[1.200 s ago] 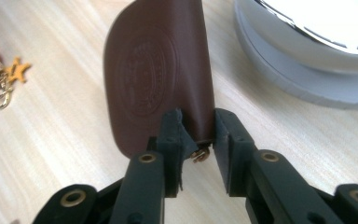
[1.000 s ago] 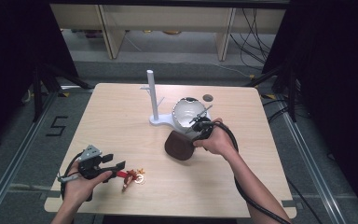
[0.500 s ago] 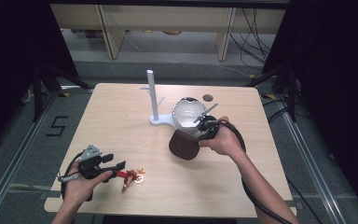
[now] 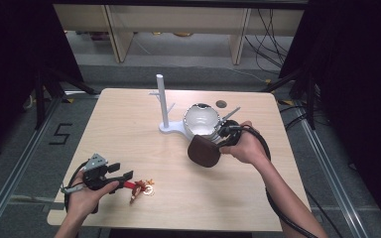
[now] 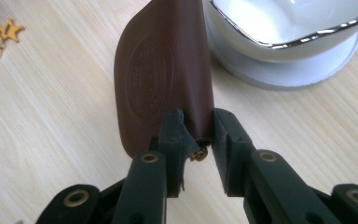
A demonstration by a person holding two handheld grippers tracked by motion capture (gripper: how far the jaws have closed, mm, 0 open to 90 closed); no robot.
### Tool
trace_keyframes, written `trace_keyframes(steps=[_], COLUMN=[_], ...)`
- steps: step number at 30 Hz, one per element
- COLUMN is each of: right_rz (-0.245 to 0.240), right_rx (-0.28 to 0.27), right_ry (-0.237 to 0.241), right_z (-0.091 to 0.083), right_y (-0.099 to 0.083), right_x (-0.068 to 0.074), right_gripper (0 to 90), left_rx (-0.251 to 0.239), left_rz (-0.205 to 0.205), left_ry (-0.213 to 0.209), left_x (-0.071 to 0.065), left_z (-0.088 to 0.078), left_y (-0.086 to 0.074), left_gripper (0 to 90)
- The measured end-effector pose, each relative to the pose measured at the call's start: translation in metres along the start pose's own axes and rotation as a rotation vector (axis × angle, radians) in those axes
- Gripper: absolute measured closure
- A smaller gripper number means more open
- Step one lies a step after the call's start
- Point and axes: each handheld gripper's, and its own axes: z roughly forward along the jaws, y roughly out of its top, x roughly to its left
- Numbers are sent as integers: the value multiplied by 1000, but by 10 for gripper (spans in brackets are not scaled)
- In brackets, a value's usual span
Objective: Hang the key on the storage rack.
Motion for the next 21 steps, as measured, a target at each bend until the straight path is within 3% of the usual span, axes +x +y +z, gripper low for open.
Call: trace_keyframes(steps=[1,9,15,17,18,19,21], right_rz=[17,19,2,14,43,3,20], right_rx=[8,32,24,36,50,19,28], right_ry=[-7,-23,-39,-41,-31,-40,-35], right_z=[-1,-10,-16,-18,-19,-18,-19], right_y=[-1,-1,1,1,2,2,2], right_x=[-1,-5,-8,-9,-7,-11,-11], right_gripper=[751,751,751,750,750,750,750], left_rx=[-3,-1,1,1,0,3,5], left_rz=[-3,-1,2,1,2,1,1], left_ry=[1,4,1,1,1,4,10], left_x=[0,0,-1,-1,-1,0,0], left_z=[0,1,1,1,1,1,0], left_y=[0,0,0,0,0,0,0], left_gripper=[341,341,341,341,341,341,341])
